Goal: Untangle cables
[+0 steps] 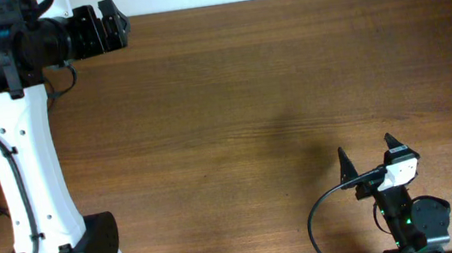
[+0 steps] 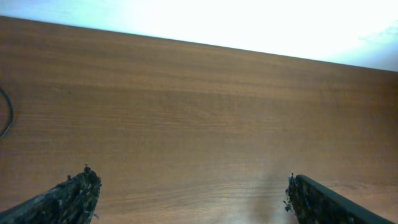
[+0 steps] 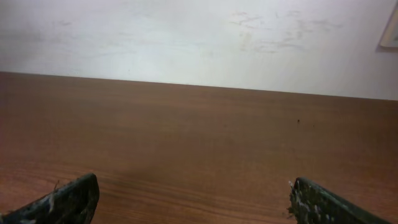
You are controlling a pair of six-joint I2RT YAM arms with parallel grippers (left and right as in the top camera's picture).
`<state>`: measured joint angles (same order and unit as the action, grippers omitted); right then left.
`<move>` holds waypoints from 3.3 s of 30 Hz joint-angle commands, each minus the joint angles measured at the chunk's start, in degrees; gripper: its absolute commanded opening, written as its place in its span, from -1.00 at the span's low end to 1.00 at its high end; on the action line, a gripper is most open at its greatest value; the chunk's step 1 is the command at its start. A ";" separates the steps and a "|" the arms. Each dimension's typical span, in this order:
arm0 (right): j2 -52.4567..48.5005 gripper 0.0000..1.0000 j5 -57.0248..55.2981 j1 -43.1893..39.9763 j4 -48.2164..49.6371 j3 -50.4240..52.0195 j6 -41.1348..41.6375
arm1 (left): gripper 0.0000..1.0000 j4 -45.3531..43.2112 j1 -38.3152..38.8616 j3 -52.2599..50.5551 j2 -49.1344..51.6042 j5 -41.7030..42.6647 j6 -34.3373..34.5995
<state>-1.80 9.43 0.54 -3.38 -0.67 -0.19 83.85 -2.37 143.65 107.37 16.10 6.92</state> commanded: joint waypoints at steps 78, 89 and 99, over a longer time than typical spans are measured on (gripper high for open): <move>0.63 0.97 -0.68 0.20 -0.28 0.35 0.17 | 0.98 -79.71 3.45 -143.14 -107.03 -9.94 -11.10; 0.63 0.98 -0.68 0.20 -0.28 0.35 0.17 | 0.99 -79.69 3.45 -143.14 -107.03 -9.94 -11.10; 0.63 0.97 -0.68 0.20 -0.28 0.35 0.17 | 0.99 -79.69 3.45 -143.14 -107.03 -9.94 -11.10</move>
<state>-1.56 8.99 0.54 -3.36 -0.62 -0.19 3.70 0.80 0.64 0.80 6.57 -3.49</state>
